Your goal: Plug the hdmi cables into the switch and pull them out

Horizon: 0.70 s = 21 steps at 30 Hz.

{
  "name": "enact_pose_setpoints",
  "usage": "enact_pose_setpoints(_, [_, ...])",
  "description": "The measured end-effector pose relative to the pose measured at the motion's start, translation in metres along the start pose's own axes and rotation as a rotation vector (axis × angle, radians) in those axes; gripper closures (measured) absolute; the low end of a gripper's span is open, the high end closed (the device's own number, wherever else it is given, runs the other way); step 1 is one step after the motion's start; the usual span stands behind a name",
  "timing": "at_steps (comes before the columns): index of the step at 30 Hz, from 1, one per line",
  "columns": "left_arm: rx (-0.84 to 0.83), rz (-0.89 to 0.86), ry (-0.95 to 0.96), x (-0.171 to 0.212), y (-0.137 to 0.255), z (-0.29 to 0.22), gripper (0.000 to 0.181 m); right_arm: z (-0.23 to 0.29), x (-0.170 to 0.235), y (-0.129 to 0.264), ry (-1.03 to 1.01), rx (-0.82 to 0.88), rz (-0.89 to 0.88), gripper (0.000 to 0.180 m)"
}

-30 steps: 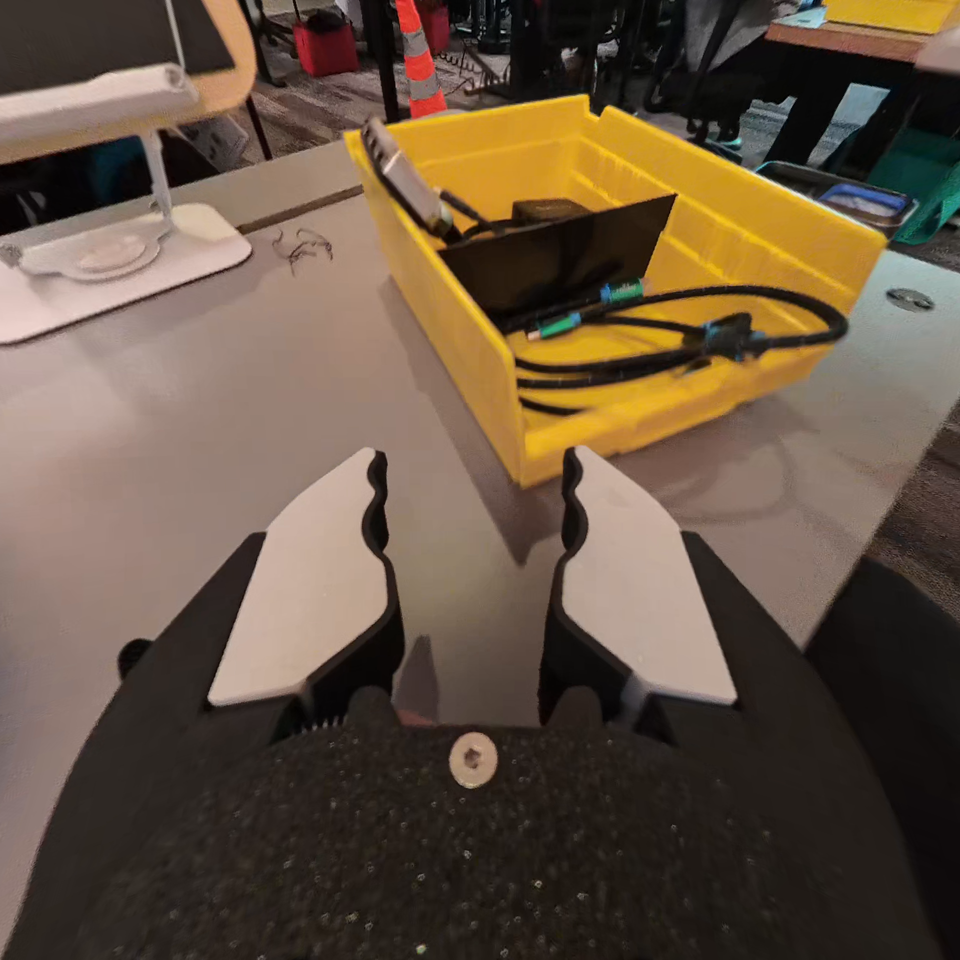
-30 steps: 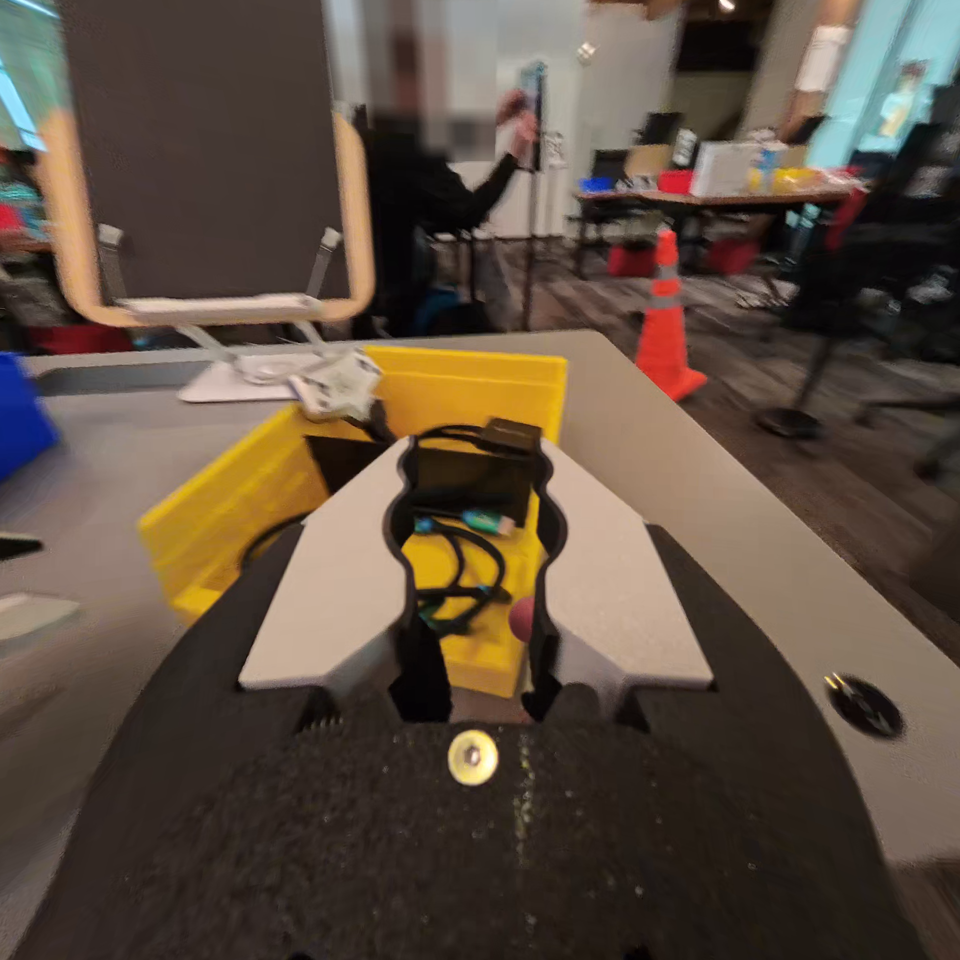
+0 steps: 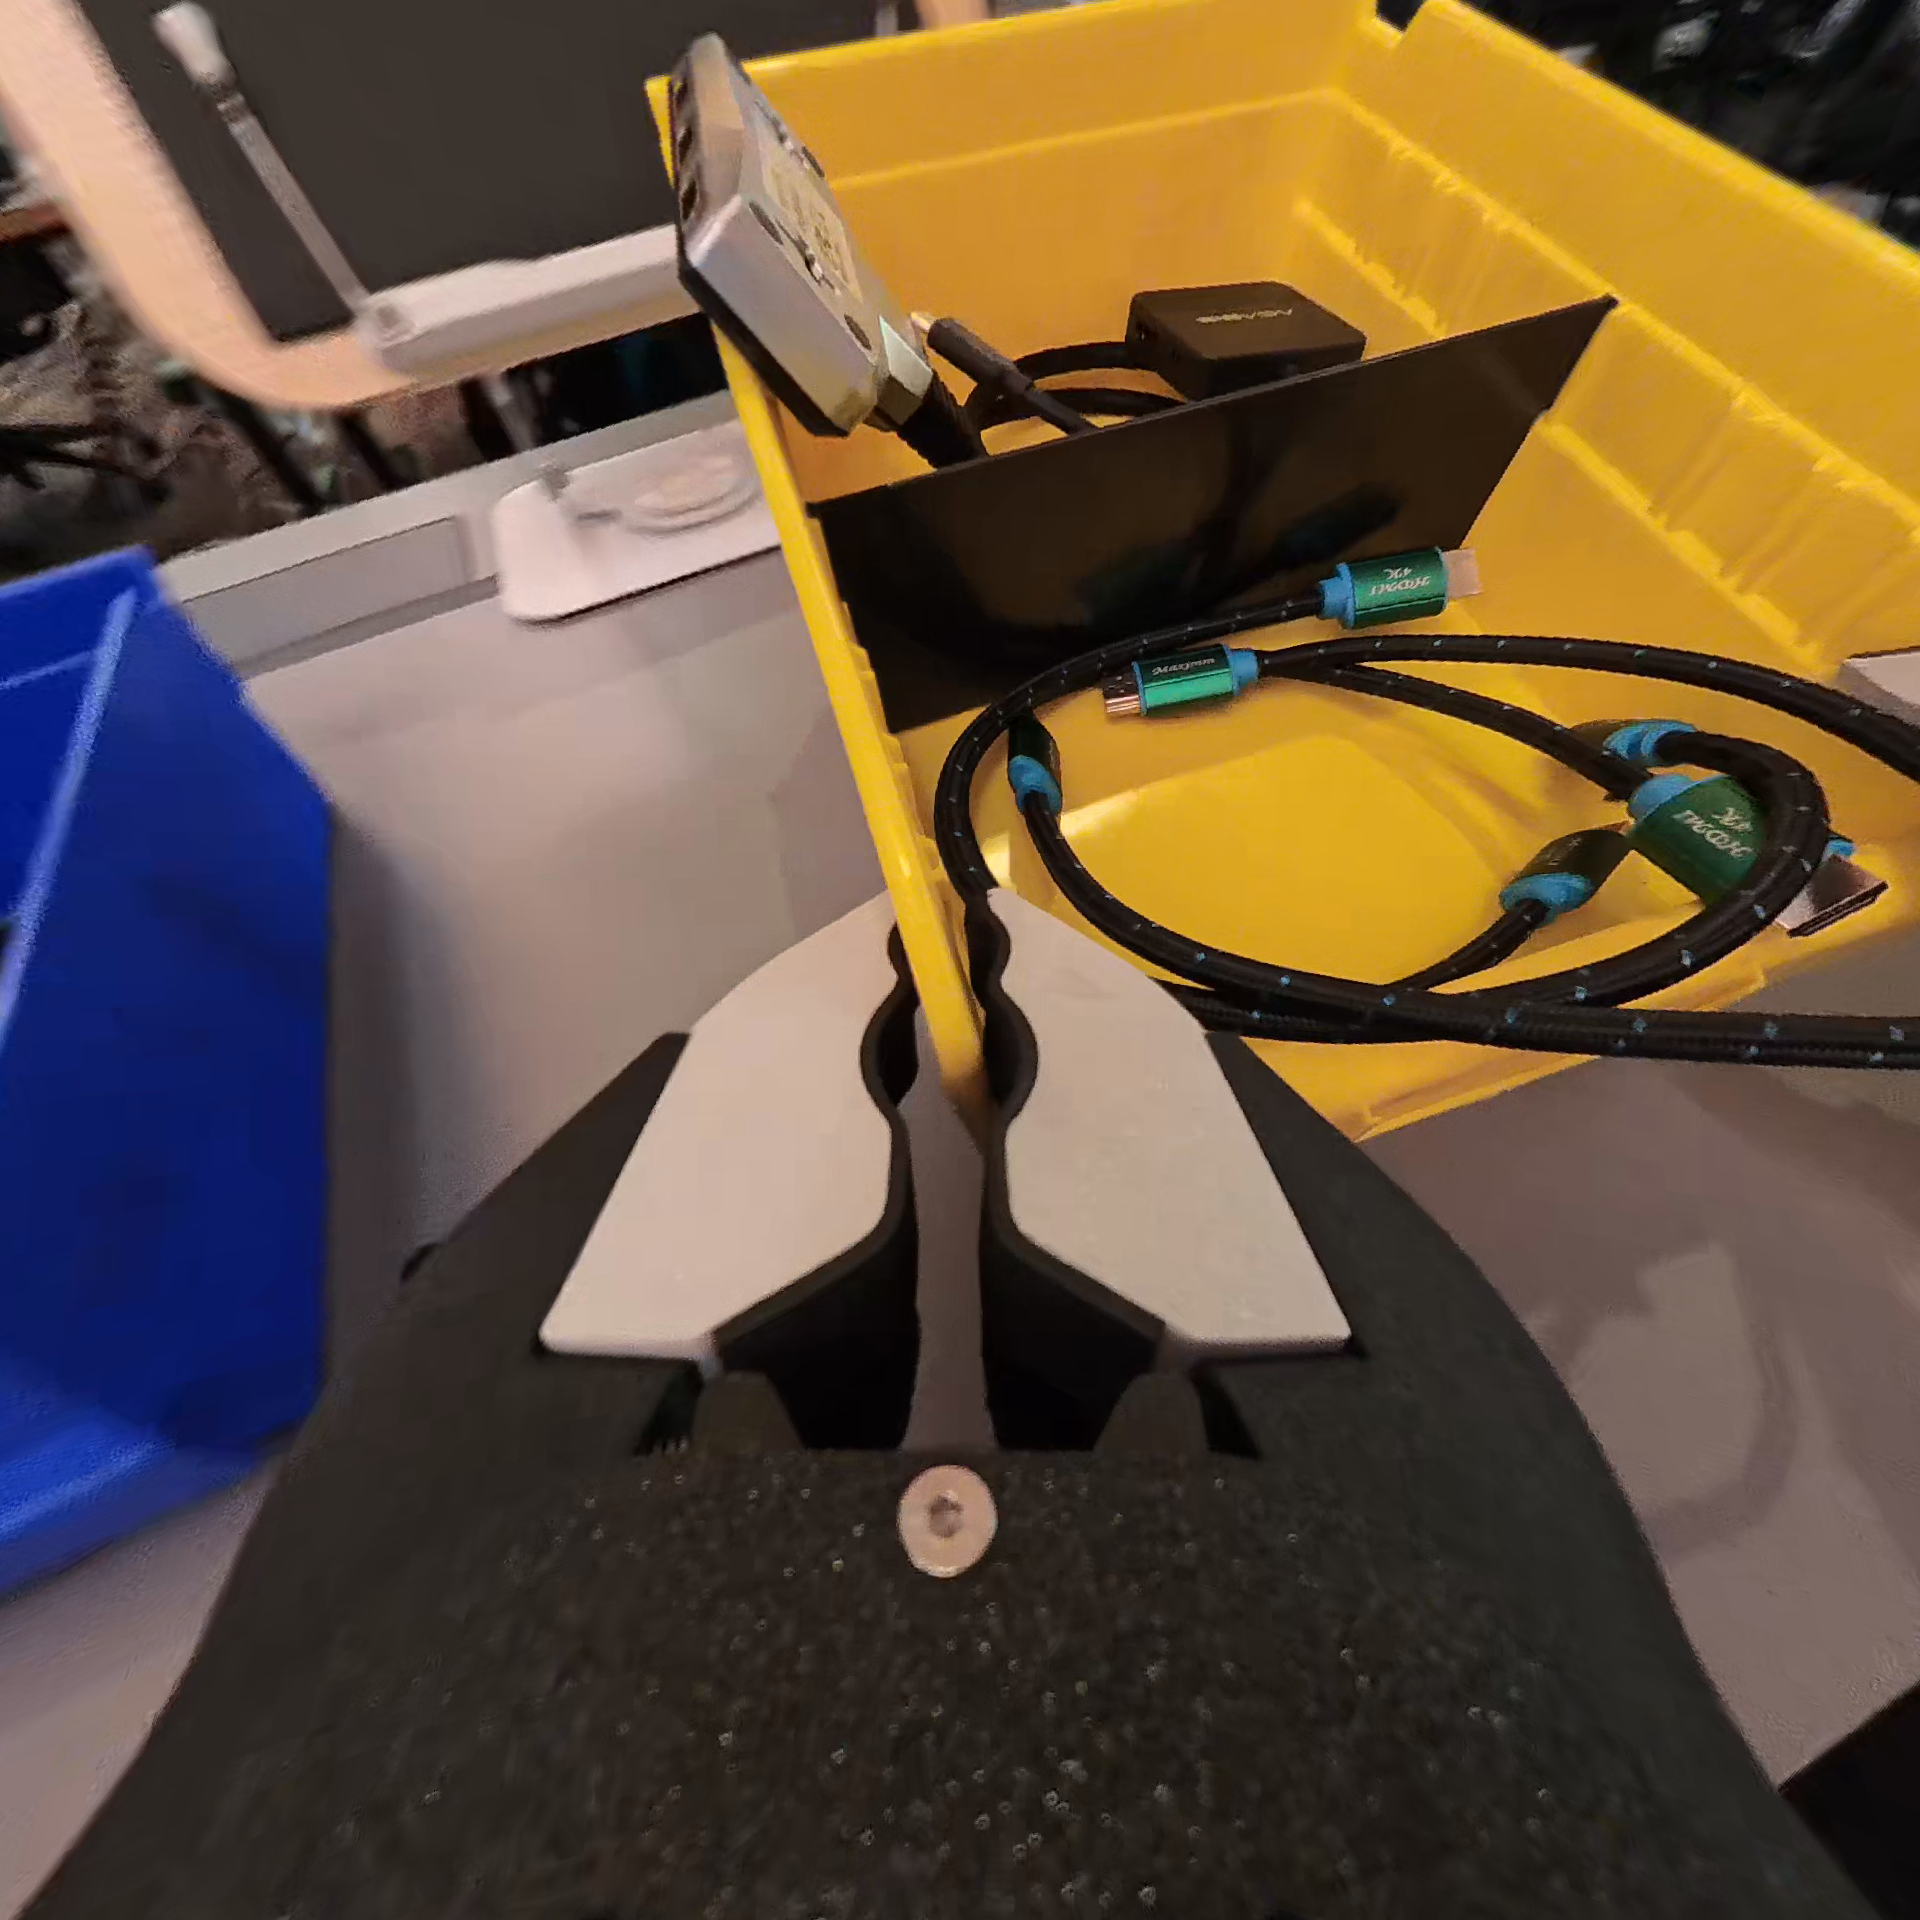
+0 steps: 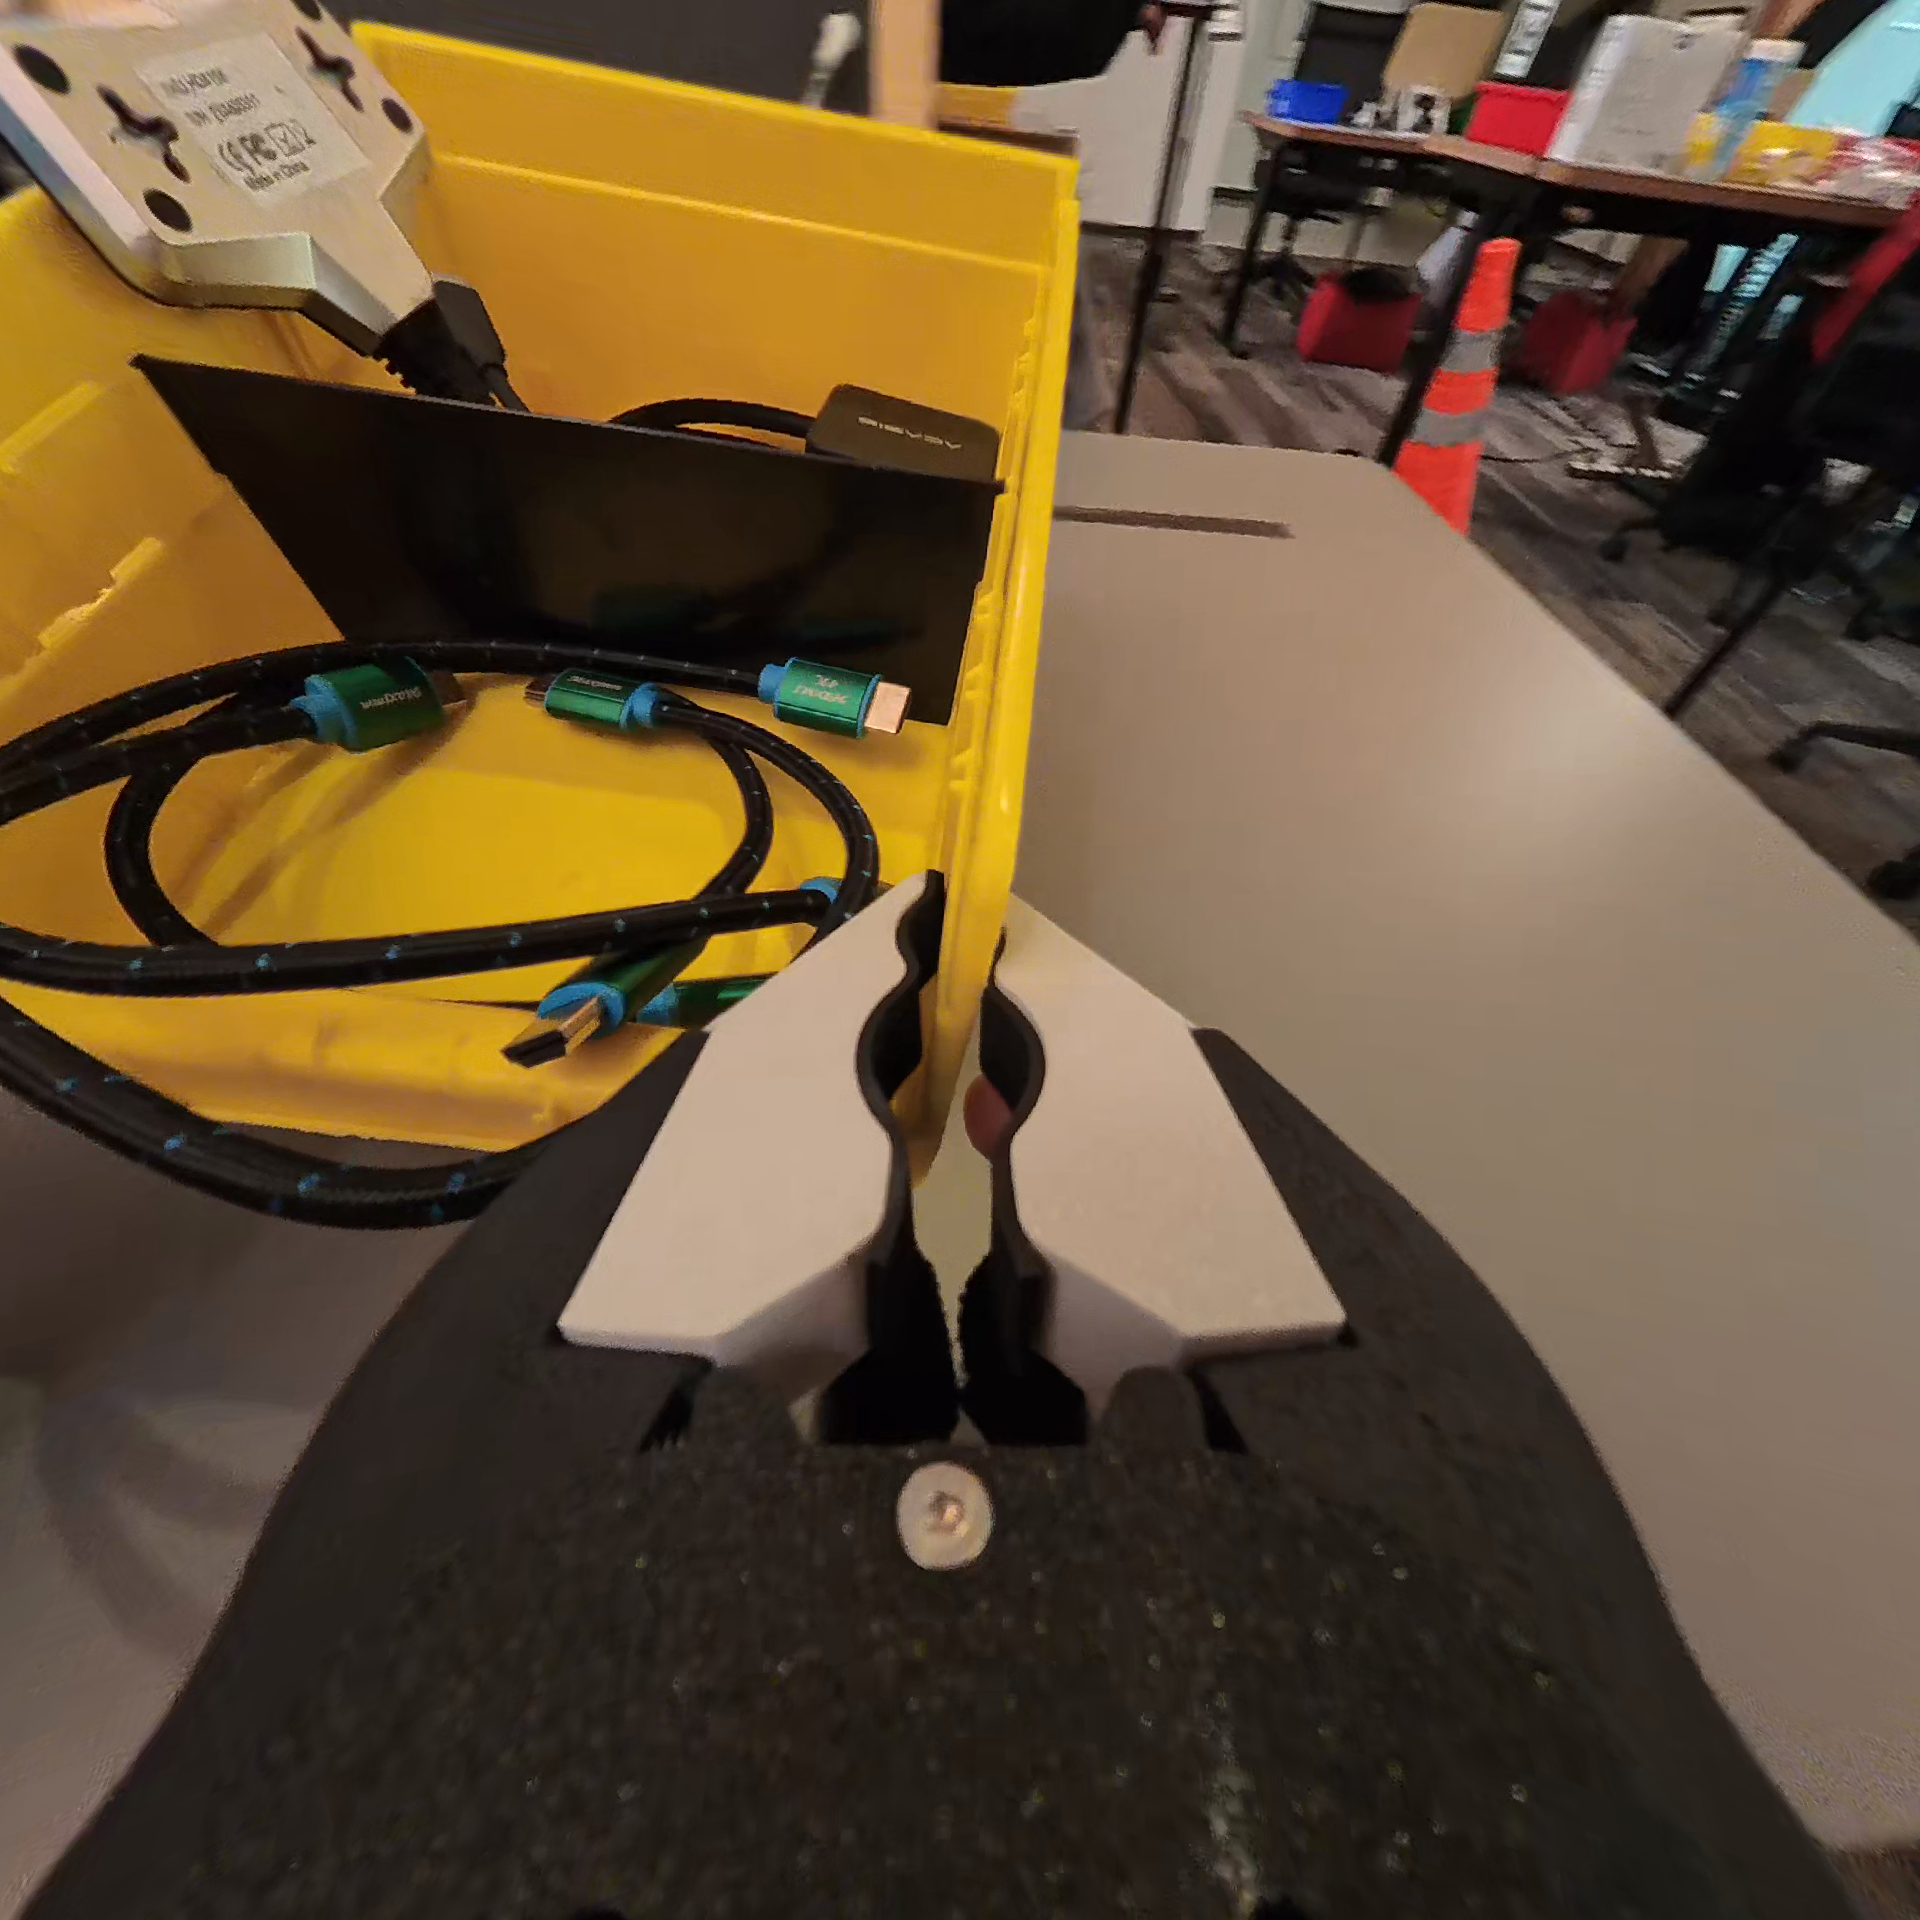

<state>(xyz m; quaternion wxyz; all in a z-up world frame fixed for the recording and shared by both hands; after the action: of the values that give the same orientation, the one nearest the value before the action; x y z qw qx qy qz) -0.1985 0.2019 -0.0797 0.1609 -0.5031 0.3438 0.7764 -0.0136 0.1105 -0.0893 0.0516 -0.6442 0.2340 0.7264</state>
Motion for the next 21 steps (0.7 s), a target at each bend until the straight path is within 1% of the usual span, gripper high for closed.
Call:
enact_pose_setpoints(3, [-0.062, 0.046, 0.064, 0.030, 0.016, 0.032, 0.174, 0.044, 0.006, -0.009, 0.049, -0.085, 0.033, 0.177])
enact_pose_setpoints(6, [-0.107, 0.099, 0.106, 0.049, 0.023, 0.057, 0.174, 0.078, 0.015, -0.021, 0.089, -0.152, 0.079, 0.177])
enact_pose_setpoints(8, [-0.111, 0.125, 0.114, 0.057, 0.020, 0.066, 0.174, 0.090, 0.020, -0.030, 0.117, -0.184, 0.105, 0.177])
enact_pose_setpoints(11, [-0.036, 0.136, 0.129, 0.062, 0.011, 0.070, 0.170, 0.093, 0.027, -0.041, 0.107, -0.202, 0.170, 0.176])
enact_pose_setpoints(13, [-0.013, 0.135, 0.055, 0.062, 0.009, 0.070, 0.167, 0.092, 0.027, -0.046, 0.062, -0.230, 0.185, 0.176])
enact_pose_setpoints(15, [-0.014, 0.107, -0.016, 0.063, 0.014, 0.068, 0.163, 0.092, 0.027, -0.047, 0.030, -0.261, 0.196, 0.175])
enact_pose_setpoints(17, [-0.031, 0.033, -0.030, 0.060, 0.029, 0.068, 0.157, 0.093, 0.028, -0.044, 0.003, -0.322, 0.197, 0.170])
enact_pose_setpoints(18, [-0.052, -0.002, -0.016, 0.058, 0.039, 0.072, 0.157, 0.093, 0.027, -0.041, -0.008, -0.358, 0.191, 0.167])
enact_pose_setpoints(20, [-0.089, -0.063, 0.045, 0.055, 0.062, 0.086, 0.146, 0.090, 0.025, -0.031, -0.021, -0.432, 0.168, 0.157])
enact_pose_setpoints(21, [-0.122, -0.085, 0.085, 0.054, 0.073, 0.098, 0.146, 0.088, 0.023, -0.027, -0.028, -0.460, 0.158, 0.153])
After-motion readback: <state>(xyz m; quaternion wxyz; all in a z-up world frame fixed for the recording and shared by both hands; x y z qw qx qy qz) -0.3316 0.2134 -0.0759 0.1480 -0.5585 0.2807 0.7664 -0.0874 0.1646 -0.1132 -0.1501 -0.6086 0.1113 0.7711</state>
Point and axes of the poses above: each gripper's, where its closed fingertips meet, y back along the fingers, x out of its underside, z = x × y across the jaws, the point moved 3 cm from there along y, back along the fingers, and after that the axes turned 9 degrees about -y, right-handed, at the moved point
